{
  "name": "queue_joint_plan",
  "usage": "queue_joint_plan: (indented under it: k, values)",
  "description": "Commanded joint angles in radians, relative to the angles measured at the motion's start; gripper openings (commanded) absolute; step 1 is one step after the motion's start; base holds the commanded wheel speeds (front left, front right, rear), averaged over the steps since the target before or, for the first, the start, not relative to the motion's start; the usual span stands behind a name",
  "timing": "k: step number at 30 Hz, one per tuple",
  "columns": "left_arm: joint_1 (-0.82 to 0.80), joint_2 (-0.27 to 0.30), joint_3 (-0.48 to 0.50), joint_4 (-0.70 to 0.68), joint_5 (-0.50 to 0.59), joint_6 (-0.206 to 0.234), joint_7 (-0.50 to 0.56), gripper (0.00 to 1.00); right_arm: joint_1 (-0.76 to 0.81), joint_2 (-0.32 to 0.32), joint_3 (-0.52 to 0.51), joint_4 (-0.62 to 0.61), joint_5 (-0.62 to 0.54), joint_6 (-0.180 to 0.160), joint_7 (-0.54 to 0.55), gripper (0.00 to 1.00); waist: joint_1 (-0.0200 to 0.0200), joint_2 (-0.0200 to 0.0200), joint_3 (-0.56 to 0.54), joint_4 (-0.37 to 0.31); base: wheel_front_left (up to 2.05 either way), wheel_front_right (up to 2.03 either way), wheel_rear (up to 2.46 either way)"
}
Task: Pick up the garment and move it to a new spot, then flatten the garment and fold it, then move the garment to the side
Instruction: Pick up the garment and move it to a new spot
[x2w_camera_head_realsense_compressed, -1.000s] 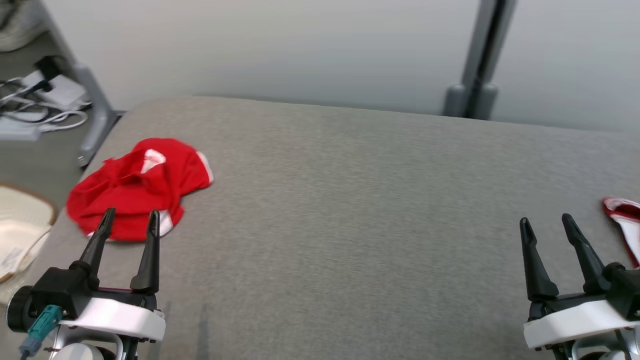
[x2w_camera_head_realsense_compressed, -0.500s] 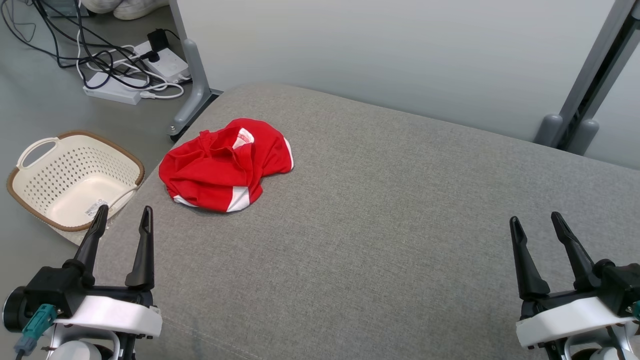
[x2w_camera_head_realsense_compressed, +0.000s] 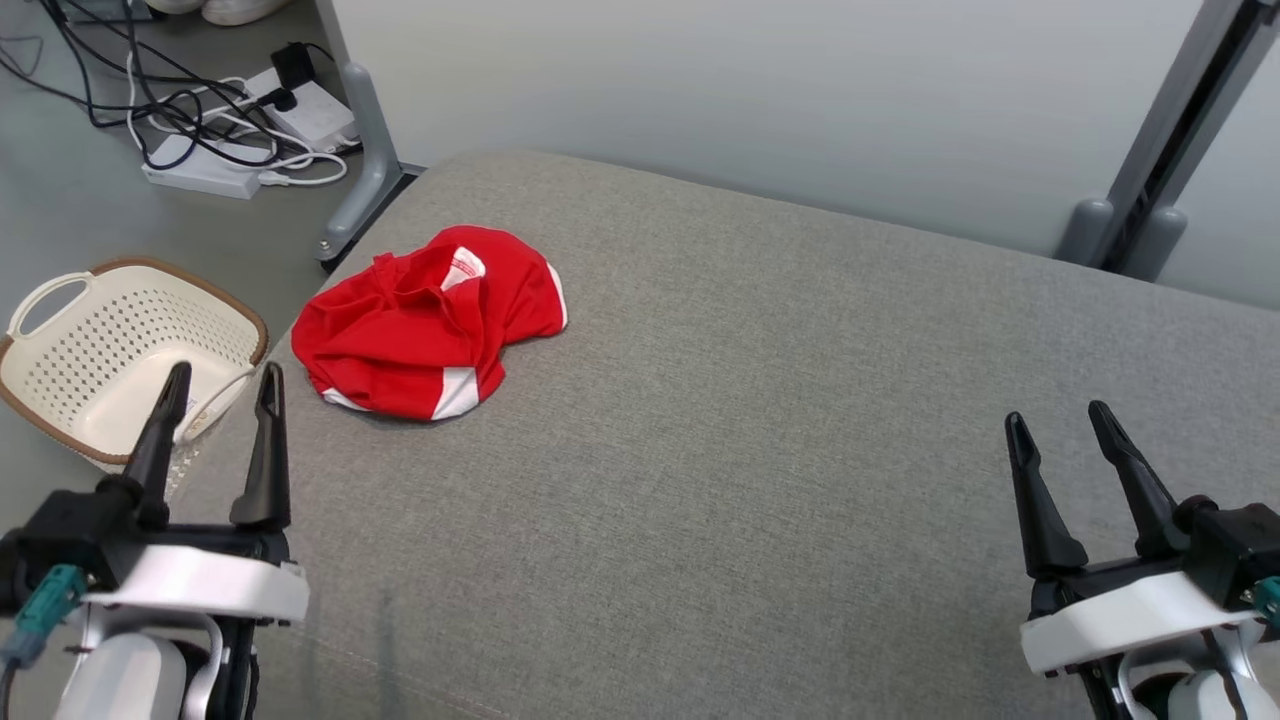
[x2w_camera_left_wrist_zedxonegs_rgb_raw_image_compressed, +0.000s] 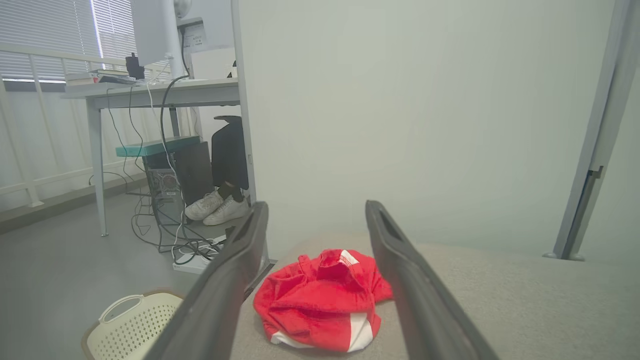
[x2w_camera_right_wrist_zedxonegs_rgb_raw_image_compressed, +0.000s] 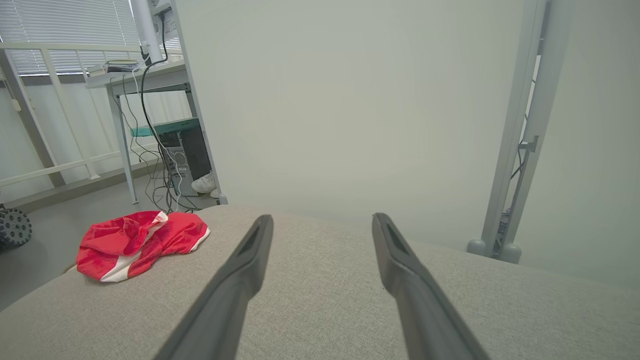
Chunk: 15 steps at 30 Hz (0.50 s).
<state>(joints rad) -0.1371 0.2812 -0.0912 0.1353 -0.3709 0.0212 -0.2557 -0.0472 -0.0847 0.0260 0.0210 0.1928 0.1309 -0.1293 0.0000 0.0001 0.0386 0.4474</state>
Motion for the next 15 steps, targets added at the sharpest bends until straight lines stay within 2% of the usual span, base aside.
queue_joint_plan:
  k: [1, 7, 15]
  values:
    - [-0.026, 0.006, 0.003, 0.003, -0.002, -0.002, -0.002, 1.00, -0.013, -0.010, -0.002, -0.004, 0.000, 0.000, 0.004, 1.00, 0.0000, -0.0001, 0.018, -0.018, 0.00, 0.00, 0.00]
    - [-0.181, 0.015, 0.019, 0.114, -0.029, -0.030, 0.001, 1.00, -0.067, -0.027, 0.012, -0.046, -0.021, 0.000, 0.034, 1.00, 0.0000, -0.0001, 0.131, -0.102, 0.00, 0.00, 0.00]
    - [-0.390, 0.047, 0.054, 0.433, -0.093, -0.097, -0.002, 1.00, -0.141, -0.038, 0.027, -0.081, -0.045, 0.000, 0.049, 1.00, 0.0000, -0.0001, 0.297, -0.214, 0.00, 0.00, 0.00]
